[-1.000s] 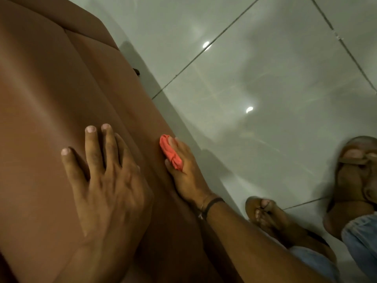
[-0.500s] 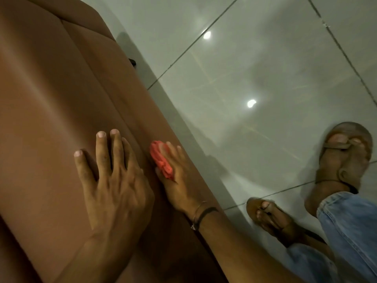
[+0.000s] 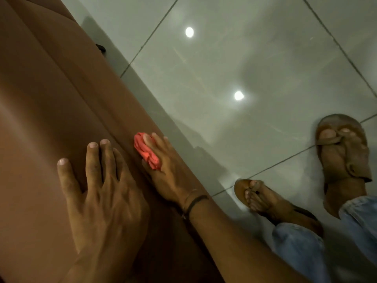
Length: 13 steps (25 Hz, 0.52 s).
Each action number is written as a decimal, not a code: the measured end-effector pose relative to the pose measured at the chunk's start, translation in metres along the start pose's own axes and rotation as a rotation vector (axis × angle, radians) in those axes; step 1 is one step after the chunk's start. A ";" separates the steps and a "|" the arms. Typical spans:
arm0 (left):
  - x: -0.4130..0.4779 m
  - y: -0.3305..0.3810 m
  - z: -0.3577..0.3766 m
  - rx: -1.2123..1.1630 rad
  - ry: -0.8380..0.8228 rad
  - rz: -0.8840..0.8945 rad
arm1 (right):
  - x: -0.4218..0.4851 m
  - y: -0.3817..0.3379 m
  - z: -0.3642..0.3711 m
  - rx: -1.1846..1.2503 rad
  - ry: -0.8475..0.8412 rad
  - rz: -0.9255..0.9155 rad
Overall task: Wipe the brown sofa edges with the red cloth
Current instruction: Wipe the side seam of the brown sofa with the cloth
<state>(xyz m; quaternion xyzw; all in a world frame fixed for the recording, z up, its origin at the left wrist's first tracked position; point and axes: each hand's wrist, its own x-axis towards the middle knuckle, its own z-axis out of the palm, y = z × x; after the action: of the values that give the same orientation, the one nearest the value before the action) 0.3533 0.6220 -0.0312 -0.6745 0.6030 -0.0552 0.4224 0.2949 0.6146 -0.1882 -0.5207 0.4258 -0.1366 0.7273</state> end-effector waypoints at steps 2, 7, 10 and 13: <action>-0.005 0.007 0.001 0.013 -0.022 -0.005 | 0.002 0.012 -0.008 0.040 0.024 -0.008; -0.036 0.018 -0.004 0.000 -0.033 0.061 | -0.088 0.029 -0.002 0.137 0.005 0.161; -0.054 0.027 -0.003 -0.008 -0.005 0.090 | -0.081 0.023 0.003 0.138 0.016 0.083; -0.054 0.026 -0.001 -0.027 -0.017 0.072 | -0.100 0.052 -0.012 0.113 0.015 0.152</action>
<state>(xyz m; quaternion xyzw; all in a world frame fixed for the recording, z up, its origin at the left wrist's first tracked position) 0.3183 0.6696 -0.0238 -0.6583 0.6240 -0.0260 0.4203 0.2134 0.6930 -0.1868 -0.4443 0.4610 -0.1087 0.7605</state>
